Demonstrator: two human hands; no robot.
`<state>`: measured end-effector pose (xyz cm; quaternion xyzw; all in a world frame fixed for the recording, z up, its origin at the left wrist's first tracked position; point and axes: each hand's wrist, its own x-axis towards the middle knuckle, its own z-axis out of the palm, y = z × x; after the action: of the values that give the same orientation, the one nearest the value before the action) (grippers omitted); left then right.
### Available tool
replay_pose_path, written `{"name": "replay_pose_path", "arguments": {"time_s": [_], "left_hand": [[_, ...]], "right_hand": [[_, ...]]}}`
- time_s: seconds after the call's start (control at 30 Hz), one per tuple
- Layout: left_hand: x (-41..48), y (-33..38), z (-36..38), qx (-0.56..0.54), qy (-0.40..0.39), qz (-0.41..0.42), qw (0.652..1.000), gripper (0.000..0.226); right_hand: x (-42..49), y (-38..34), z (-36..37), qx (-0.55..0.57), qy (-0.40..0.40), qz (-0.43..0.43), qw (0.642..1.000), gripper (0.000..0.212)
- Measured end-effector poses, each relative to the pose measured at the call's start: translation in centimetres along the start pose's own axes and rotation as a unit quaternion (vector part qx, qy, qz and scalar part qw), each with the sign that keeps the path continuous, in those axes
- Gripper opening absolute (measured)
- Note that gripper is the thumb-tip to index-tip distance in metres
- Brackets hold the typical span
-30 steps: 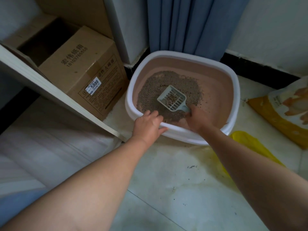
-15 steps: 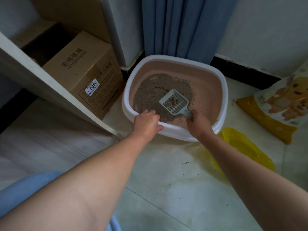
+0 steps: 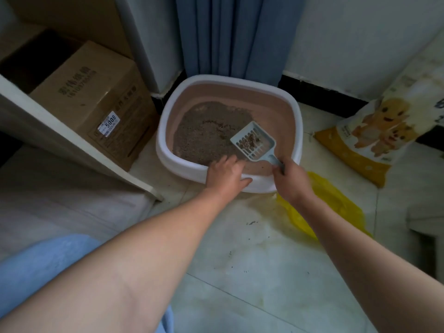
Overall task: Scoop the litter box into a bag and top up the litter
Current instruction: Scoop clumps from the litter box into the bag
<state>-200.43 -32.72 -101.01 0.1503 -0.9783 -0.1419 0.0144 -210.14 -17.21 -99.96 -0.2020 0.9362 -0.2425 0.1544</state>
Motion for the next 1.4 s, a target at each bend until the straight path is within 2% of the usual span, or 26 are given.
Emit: {"name": "replay_pose_path", "arguments": {"time_s": [0.07,0.17,0.4,0.53,0.63,0.7,0.9,1.03,1.27,1.4], "left_hand": [[0.4,1.1,0.3,0.001,-0.012,0.026,1.000,0.046],[0.9,2.7,0.9,0.009,-0.032,0.064,0.997,0.033],[1.8,4.0,1.2,0.028,-0.060,0.075,0.995,0.027],[1.9,4.4,1.3,0.038,-0.046,0.088,0.994,0.022],[2.0,4.6,1.3,0.047,-0.033,0.090,0.994,0.019],[2.0,4.5,1.4,0.052,-0.029,0.093,0.994,0.019],[1.9,4.2,1.6,0.048,-0.022,0.101,0.994,0.019],[1.9,4.1,1.7,0.046,-0.024,0.101,0.994,0.020],[1.8,3.9,1.9,0.033,-0.024,0.101,0.994,0.020],[1.6,3.3,1.9,-0.004,-0.023,0.089,0.996,0.020]], "right_hand": [[-0.6,1.3,-0.8,0.035,0.012,0.013,0.999,0.028],[-2.1,3.6,-2.7,0.060,0.045,0.032,0.997,0.019],[-7.4,12.1,-5.1,0.071,0.097,0.149,0.982,0.012],[-11.1,17.1,-4.3,0.047,0.089,0.233,0.967,0.013],[-13.0,19.0,-3.5,-0.039,0.042,0.273,0.960,0.015],[-13.3,19.1,-3.2,-0.083,0.036,0.268,0.959,0.015],[-11.8,17.6,-2.7,-0.123,0.100,0.248,0.956,0.014],[-11.4,17.8,-2.3,-0.097,0.130,0.246,0.956,0.027],[-11.5,17.7,-2.4,-0.063,0.180,0.249,0.950,0.025],[-10.7,17.0,-2.5,-0.010,0.197,0.253,0.947,0.033]]}}
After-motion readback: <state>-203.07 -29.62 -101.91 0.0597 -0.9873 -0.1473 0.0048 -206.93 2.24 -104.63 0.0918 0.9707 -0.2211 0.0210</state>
